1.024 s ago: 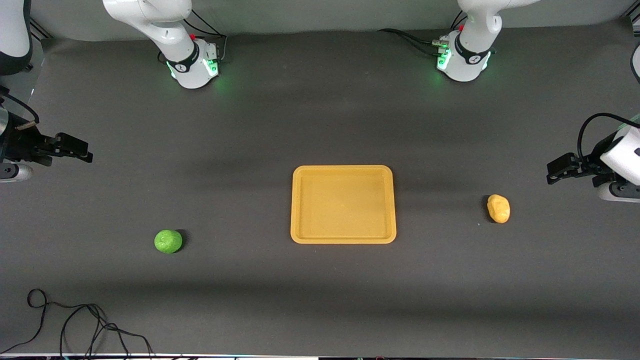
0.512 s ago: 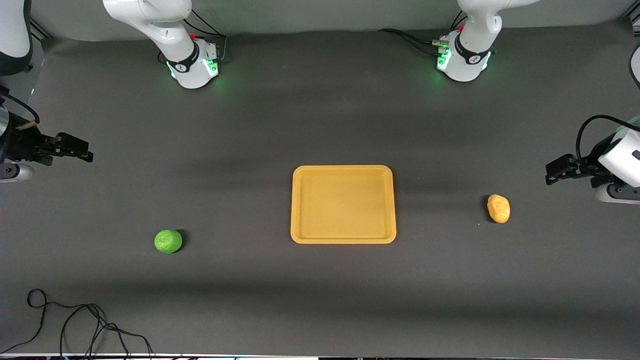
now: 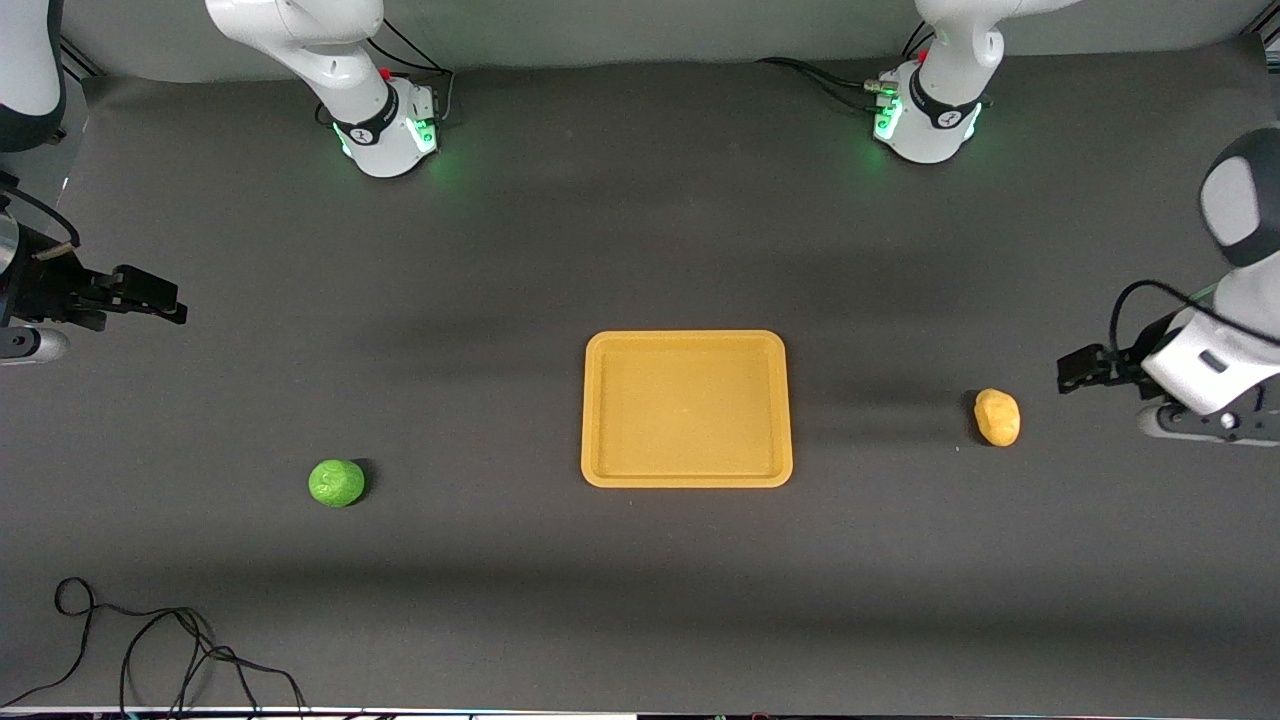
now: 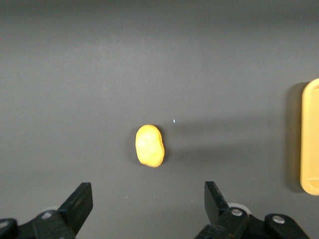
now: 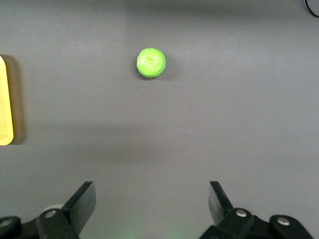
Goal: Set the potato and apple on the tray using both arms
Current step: 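Reach the left gripper down to the yellow potato and grasp it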
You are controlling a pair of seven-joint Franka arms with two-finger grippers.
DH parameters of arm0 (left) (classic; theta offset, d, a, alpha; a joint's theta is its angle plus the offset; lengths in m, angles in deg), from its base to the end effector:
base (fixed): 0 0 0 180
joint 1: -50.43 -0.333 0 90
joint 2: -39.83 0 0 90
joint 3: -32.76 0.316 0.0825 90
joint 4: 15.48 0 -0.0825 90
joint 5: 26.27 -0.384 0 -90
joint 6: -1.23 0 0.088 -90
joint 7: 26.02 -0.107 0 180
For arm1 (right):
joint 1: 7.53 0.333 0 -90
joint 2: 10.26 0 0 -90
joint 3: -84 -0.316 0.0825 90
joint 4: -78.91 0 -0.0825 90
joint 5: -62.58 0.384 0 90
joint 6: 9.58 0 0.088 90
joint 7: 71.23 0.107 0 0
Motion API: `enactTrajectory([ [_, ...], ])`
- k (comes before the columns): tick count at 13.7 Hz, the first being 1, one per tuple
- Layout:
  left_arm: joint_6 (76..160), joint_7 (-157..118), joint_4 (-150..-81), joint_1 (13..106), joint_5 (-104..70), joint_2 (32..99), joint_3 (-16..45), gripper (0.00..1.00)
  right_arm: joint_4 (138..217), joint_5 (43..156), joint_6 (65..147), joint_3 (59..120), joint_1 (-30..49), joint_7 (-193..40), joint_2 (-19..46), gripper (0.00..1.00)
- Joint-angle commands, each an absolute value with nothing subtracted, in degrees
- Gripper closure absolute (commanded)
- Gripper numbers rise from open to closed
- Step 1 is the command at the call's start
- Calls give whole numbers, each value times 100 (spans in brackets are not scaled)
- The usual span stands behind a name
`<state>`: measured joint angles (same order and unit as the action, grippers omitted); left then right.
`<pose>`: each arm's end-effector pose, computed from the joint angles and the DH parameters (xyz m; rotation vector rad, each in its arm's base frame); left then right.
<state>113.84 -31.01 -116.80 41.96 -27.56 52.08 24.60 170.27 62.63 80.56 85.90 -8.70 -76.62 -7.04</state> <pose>0.6185 0.0100 0.4391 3.1284 -0.1370 -0.0220 0.5681 -0.0299 0.5820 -3.1339 -0.0634 0.1212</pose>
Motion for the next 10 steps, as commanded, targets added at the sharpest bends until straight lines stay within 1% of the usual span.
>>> enactTrajectory([
  [1, 12371, -3217, -12461, 4138, -2723, 5502, 2467, 0, 16935, 6214, 7989, 8541, -903, -7536, -666, 0],
  [2, 12828, -3217, -12586, 4068, -2723, 5677, 2459, 0, 16935, 6222, 7989, 8549, -903, -7536, -648, 0],
  [3, 13059, -3217, -12587, 4067, -2723, 5896, 2459, 0, 16935, 6222, 7989, 8549, -903, -7536, -648, 0],
  [6, 13341, -3313, -12587, 4059, -2820, 6512, 2467, 1, 16935, 6222, 8007, 8549, -912, -7536, -648, 0],
  [8, 13430, -3314, -12604, 4024, -2820, 6785, 2467, 2, 16926, 6222, 8016, 8549, -903, -7536, -648, 0],
  [9, 13456, -3314, -12613, 3971, -2820, 6908, 2467, 7, 16935, 6222, 8024, 8549, -912, -7536, -648, 0],
  [10, 13500, -3349, -12631, 3962, -2820, 6996, 2476, 15, 16935, 6222, 8025, 8549, -903, -7536, -639, 0],
])
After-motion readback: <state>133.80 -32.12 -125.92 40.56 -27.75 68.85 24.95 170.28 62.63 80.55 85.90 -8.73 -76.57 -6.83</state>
